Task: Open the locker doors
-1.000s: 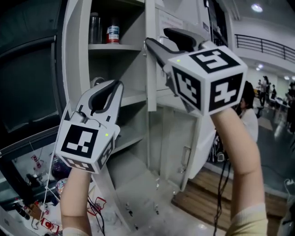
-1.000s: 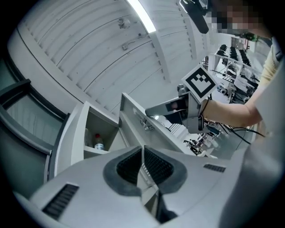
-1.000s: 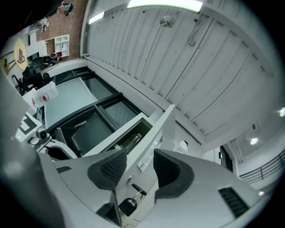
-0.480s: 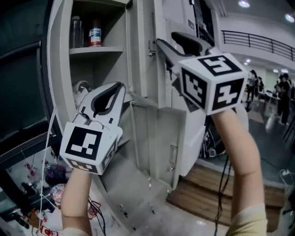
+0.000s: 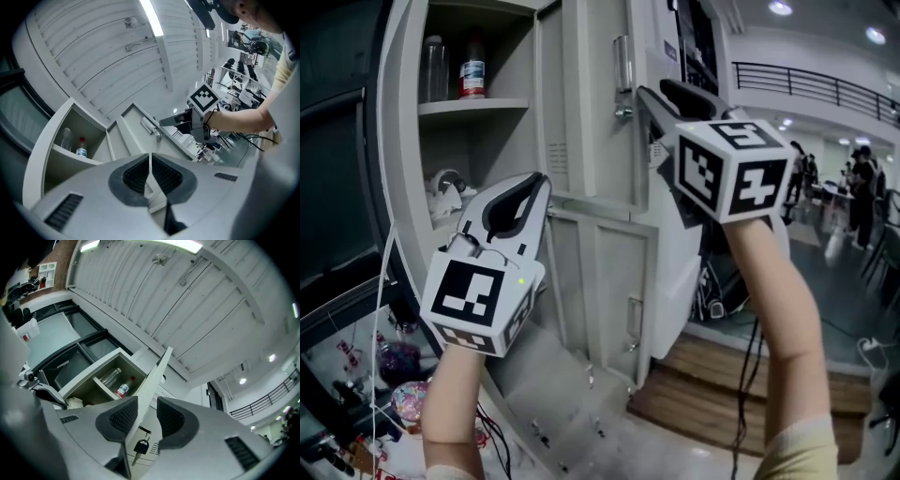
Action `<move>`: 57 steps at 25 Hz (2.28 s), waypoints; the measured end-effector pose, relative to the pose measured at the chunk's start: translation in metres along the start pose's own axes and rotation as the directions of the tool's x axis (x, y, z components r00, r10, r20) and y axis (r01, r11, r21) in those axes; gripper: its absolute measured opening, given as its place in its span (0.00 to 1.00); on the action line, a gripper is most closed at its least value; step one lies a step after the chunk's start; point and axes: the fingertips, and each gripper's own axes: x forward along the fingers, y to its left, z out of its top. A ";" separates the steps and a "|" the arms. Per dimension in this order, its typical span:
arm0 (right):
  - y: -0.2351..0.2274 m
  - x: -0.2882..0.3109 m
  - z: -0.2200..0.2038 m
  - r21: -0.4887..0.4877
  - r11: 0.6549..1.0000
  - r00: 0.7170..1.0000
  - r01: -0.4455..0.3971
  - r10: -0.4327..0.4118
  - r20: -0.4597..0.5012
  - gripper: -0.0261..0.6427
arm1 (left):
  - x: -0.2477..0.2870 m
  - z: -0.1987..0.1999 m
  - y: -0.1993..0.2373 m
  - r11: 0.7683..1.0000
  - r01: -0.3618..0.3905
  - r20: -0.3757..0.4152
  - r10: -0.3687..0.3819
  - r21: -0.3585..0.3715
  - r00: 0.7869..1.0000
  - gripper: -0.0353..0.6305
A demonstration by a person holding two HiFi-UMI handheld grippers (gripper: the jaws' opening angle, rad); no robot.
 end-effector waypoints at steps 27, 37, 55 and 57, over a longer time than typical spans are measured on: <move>-0.051 0.007 -0.068 0.017 0.994 0.986 0.106 -0.103 -0.135 0.20 | -0.003 -0.030 0.009 0.999 -0.019 -0.040 0.017 -0.050 0.999 0.06; -0.045 -0.011 -0.078 0.042 0.997 0.990 0.068 -0.062 -0.130 0.20 | -0.007 -0.037 0.008 0.999 -0.017 -0.061 0.014 -0.052 0.998 0.06; -0.005 -0.055 -0.094 0.078 0.992 0.983 -0.094 0.105 -0.148 0.12 | -0.021 -0.037 0.011 0.998 -0.030 -0.064 0.026 -0.059 0.998 0.06; -0.002 -0.058 -0.091 0.066 0.992 0.983 -0.106 0.115 -0.144 0.09 | -0.021 -0.036 0.011 0.998 -0.032 -0.061 0.028 -0.062 0.998 0.06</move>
